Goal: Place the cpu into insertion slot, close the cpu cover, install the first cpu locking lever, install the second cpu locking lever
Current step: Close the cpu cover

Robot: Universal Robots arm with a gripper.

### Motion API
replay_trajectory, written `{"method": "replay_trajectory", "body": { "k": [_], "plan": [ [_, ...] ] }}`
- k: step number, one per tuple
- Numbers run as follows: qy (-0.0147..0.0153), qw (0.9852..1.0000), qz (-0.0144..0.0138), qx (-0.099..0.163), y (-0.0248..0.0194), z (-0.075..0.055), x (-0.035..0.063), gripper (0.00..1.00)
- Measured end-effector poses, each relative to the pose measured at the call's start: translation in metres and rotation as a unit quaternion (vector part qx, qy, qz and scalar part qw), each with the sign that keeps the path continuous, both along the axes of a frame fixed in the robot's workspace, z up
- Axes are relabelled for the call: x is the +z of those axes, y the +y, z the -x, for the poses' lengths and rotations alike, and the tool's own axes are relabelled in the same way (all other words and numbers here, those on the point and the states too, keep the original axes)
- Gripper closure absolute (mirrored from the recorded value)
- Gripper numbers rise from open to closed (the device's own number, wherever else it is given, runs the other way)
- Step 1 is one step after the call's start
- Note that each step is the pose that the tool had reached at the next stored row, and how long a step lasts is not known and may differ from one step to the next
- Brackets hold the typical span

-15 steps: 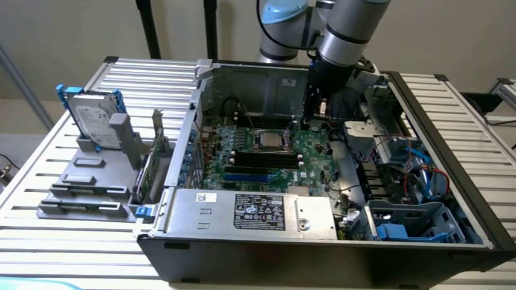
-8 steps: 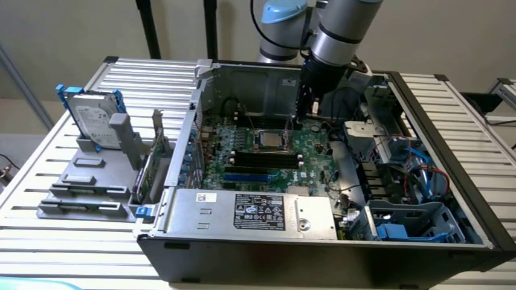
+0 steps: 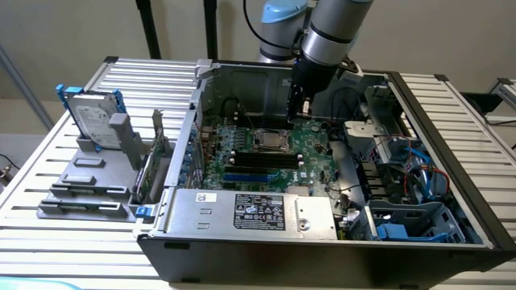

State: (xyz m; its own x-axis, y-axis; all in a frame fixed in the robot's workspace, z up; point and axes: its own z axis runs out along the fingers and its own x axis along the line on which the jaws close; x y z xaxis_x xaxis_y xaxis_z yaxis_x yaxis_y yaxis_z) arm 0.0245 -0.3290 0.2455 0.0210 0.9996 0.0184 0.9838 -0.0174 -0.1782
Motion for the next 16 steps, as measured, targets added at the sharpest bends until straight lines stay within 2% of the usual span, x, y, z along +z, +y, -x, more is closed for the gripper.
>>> {"method": "replay_trajectory", "body": {
  "k": [8, 16],
  "plan": [
    [0.0131, 0.9999, 0.0001, 0.000, 0.0000, 0.019, 0.0000, 0.89],
    [0.0214, 0.9998, 0.0001, 0.000, -0.0011, 0.040, -0.0004, 0.89]
  ]
}}
